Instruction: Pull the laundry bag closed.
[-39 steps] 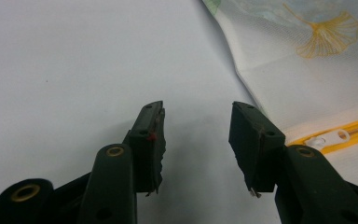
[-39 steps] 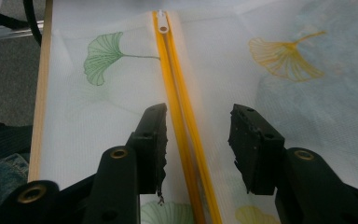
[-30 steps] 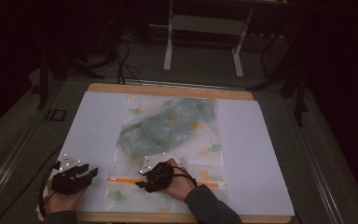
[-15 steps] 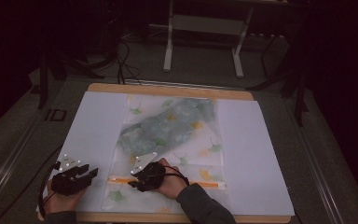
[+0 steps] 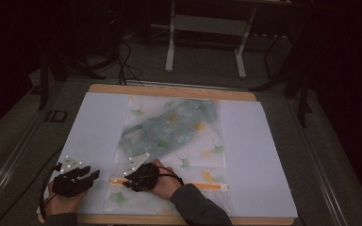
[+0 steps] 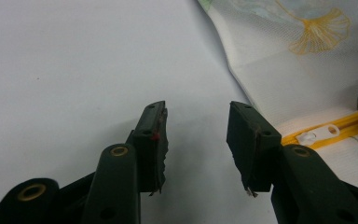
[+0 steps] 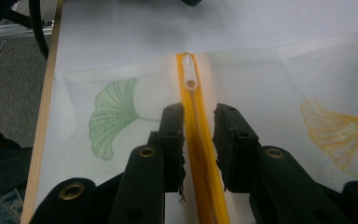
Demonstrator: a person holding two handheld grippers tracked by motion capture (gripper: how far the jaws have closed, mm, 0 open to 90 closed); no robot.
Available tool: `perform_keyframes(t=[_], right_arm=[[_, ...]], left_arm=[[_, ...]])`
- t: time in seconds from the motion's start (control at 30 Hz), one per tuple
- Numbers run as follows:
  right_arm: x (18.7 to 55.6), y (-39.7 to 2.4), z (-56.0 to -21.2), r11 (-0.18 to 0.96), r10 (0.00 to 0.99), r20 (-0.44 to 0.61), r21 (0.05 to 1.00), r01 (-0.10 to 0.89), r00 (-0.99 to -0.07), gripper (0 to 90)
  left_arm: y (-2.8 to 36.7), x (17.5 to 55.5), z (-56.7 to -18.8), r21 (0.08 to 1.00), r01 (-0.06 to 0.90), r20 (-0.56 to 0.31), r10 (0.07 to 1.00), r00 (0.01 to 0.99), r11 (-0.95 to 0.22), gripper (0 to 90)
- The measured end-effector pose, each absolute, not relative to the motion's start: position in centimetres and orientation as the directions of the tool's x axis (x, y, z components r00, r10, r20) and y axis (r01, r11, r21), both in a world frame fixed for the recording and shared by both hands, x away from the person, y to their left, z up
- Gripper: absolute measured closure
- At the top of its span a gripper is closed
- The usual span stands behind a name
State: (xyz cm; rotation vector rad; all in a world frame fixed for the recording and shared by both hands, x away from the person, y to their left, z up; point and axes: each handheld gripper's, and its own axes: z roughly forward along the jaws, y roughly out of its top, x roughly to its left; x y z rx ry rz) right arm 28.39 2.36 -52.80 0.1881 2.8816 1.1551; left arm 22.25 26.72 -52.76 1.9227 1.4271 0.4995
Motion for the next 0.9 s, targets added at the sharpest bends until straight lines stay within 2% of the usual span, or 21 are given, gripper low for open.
perform_keyframes(t=[0.63, 0.9], right_arm=[[28.8, 5.5, -53.6, 0.727, 0.110, 0.047, 0.677, 0.113, -0.993, 73.0], [29.2, 6.0, -53.7, 0.732, 0.113, 0.061, 0.670, 0.125, -0.992, 82.8]], left_arm=[[26.9, 22.1, -52.6, 0.718, 0.676, -0.087, 0.941, 0.326, -0.168, 57.5], [26.8, 22.2, -52.7, 0.714, 0.680, -0.098, 0.938, 0.334, -0.167, 57.4]])
